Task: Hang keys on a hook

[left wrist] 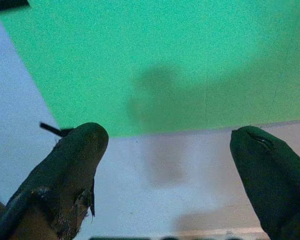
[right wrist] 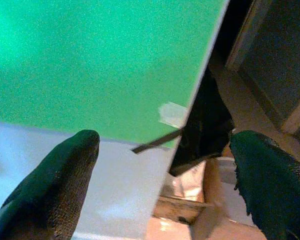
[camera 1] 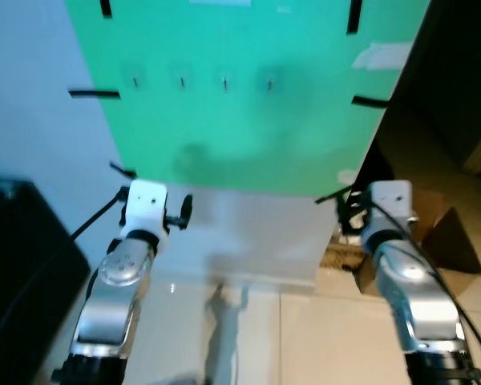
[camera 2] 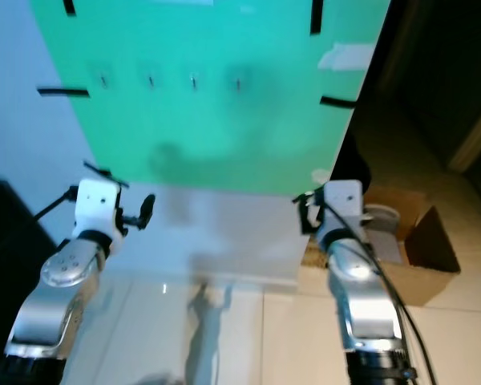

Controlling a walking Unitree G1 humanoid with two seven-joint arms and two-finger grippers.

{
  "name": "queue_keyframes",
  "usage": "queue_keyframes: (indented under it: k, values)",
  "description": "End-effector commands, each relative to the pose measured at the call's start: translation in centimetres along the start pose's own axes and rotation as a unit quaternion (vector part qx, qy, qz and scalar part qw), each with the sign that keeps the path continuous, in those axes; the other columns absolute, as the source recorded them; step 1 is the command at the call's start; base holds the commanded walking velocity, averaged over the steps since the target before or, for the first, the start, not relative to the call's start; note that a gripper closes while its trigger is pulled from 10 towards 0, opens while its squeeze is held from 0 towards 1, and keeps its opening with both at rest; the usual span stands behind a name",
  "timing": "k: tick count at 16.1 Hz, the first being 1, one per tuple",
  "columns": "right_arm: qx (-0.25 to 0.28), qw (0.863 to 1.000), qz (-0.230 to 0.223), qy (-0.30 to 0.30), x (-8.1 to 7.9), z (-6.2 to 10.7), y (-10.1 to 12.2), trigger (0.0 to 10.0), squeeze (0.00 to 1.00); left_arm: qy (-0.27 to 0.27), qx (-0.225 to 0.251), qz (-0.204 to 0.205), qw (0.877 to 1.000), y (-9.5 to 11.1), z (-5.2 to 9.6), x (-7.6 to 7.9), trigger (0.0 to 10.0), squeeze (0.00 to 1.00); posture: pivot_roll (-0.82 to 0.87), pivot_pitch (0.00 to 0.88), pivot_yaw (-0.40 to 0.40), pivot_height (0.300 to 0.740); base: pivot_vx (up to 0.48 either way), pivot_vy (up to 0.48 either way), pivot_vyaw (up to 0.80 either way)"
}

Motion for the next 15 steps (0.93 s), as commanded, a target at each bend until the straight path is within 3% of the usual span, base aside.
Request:
queue_keyframes:
  k: [1, 6, 9, 15]
  values:
    - [0.015, 1.0, -0.012, -0.006, 0.0, 0.0, 0.6, 10.0, 1.0, 0.009, -0.011, 0.01, 1.0, -0.4, -0.2, -0.5, 10.0, 0.0, -0.13, 0.0, 0.01, 0.74, 0.0, 0.0, 0.0]
    - [0.015, 1.0, -0.001, 0.0, -0.5, -0.4, 0.8, 10.0, 1.0, 0.015, -0.004, 0.004, 1.0, -0.1, -0.4, -1.0, 10.0, 0.0, -0.12, 0.0, 0.011, 0.74, 0.0, 0.0, 0.0]
    - [0.017, 1.0, 0.0, 0.004, -0.7, -0.5, 1.0, 10.0, 1.0, 0.014, 0.006, 0.012, 1.0, 0.2, -0.6, -1.0, 10.0, 0.0, -0.13, 0.0, 0.011, 0.74, 0.0, 0.0, 0.7]
    - [0.019, 1.0, 0.002, 0.011, -1.1, -0.7, 1.1, 10.0, 1.0, 0.018, 0.01, 0.014, 1.0, 0.3, -0.5, -1.2, 10.0, 0.0, -0.11, 0.0, -0.001, 0.74, 0.262, 0.0, 0.8]
Point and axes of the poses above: a point about 5 cm out from each wrist's last joint towards the gripper, its own z axis pointing back from the gripper into the wrist, its own y axis along the axis of the wrist's last joint, x = y × z, the point moved 1 cm from there along -z, pointing out of the wrist towards the gripper, and after that the axes turned 4 degrees about z, right-handed, at the moved point
